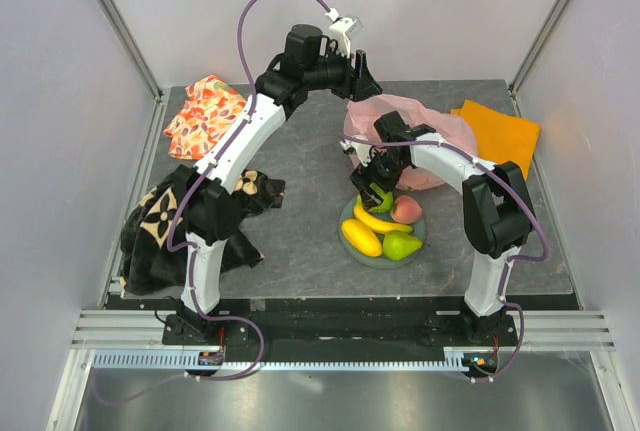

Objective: Take the fake fruits out of the plastic bag

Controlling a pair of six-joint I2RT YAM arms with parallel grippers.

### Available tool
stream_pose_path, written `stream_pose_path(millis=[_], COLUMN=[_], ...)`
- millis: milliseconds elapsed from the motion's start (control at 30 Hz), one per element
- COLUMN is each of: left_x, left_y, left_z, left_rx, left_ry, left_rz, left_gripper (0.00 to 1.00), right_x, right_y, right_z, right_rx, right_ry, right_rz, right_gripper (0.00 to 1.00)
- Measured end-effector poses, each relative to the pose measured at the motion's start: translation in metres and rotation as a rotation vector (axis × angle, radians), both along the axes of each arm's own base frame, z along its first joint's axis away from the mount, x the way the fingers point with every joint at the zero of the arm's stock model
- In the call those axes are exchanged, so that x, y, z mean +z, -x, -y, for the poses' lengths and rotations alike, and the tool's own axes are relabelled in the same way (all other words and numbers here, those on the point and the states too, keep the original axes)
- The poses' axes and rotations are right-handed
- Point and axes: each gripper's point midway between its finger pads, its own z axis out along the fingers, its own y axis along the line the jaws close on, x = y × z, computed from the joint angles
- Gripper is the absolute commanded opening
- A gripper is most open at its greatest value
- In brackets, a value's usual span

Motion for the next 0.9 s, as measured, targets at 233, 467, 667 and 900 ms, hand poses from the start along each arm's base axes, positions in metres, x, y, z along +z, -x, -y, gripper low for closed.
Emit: stream_pose_path(millis=[233,467,667,900], left_x=[0.000,0.002,0.027,0.104], left_y=[0.000,-0.003,-0.008,0.013], left_z=[0.000,-0.003,-0.026,-0.075], left_rx=[-0.001,0.006,0.049,0.113], left_ry=[0.001,0.003,0.022,0.088], left_rz=[0.000,0.004,0.042,0.164], left_gripper=[0.63,0.64,0.68,0.70], right_x=[0.007,0.046,0.109,0.170], right_y=[-0.005,-0.021,-0.005,0.033], right_z=[-0.004,-0.013,-0.005,0.020], right_rx=[-0.031,-0.038,0.002,0.059], right_ry=[-0.011,-0.045,-0.078,-0.101], right_rz=[0.001,0.043,0.137,0.242], right_gripper=[0.98,0.98,0.98,0.98])
